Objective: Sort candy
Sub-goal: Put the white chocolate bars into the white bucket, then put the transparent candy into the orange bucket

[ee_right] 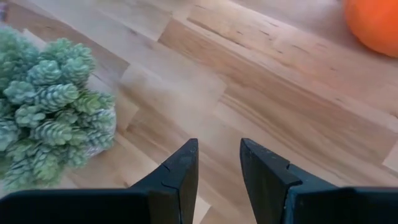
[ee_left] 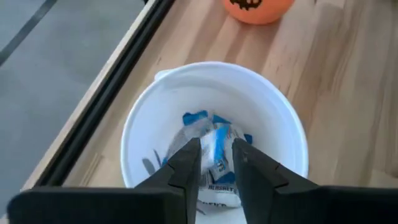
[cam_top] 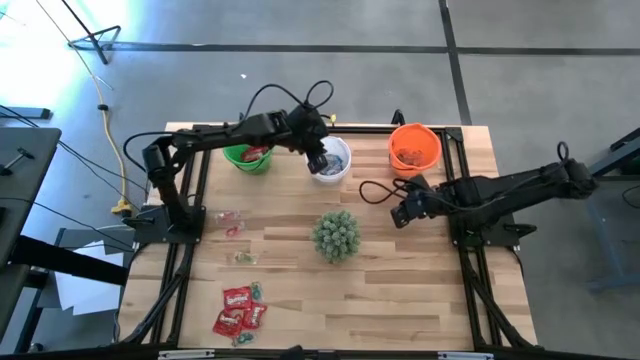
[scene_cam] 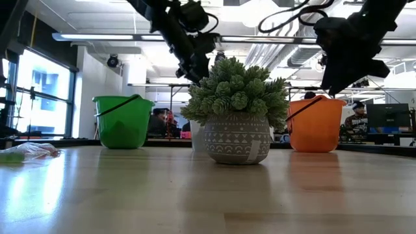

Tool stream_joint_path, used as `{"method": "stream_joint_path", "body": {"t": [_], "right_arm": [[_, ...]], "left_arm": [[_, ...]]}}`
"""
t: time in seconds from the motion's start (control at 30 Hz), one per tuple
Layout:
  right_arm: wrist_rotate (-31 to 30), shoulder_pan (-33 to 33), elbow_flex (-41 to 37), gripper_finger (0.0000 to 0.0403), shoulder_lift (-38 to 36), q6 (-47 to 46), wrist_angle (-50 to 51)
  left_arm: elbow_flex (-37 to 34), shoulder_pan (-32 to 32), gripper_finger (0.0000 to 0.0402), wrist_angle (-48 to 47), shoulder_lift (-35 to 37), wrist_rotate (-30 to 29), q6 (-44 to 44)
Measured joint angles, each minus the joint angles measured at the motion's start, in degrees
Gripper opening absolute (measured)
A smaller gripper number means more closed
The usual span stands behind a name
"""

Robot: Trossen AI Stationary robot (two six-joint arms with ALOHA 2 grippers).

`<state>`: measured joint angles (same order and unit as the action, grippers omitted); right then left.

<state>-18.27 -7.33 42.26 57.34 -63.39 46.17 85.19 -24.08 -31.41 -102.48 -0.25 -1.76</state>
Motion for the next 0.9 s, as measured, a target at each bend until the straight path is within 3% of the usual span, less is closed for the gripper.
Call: {"method": "stream_joint_path", "body": {"t": [0.1, 0.23, 0.47, 0.67, 0.9], "right_arm": [[1.0, 1.3, 0.0, 0.0114, 0.0, 0.8, 0.5], [2.3, 2.1, 0.0, 0.0114, 0.0, 0.5, 0.9], [2.4, 2.1, 0.0, 0.0114, 0.0, 0.9, 1.4], [4.6, 2.1, 0.0, 0.0114, 0.0, 1.8, 1.6], [4.9, 2.0, 0.0, 0.0114, 0.0, 2.4, 1.6]], "left_arm": [[0.2, -0.3, 0.009, -0.2, 0.2, 0.5, -0.4], [0.2, -0.3, 0.0091, -3.8, 1.9, 7.3, -1.4], [0.2, 4.0, 0.009, -22.1, 5.2, 19.9, 0.0], [-2.6, 15.2, 0.009, -39.4, 5.5, 19.0, 0.2], [-10.6, 32.5, 0.009, -40.3, 5.4, 20.6, 5.2]]}}
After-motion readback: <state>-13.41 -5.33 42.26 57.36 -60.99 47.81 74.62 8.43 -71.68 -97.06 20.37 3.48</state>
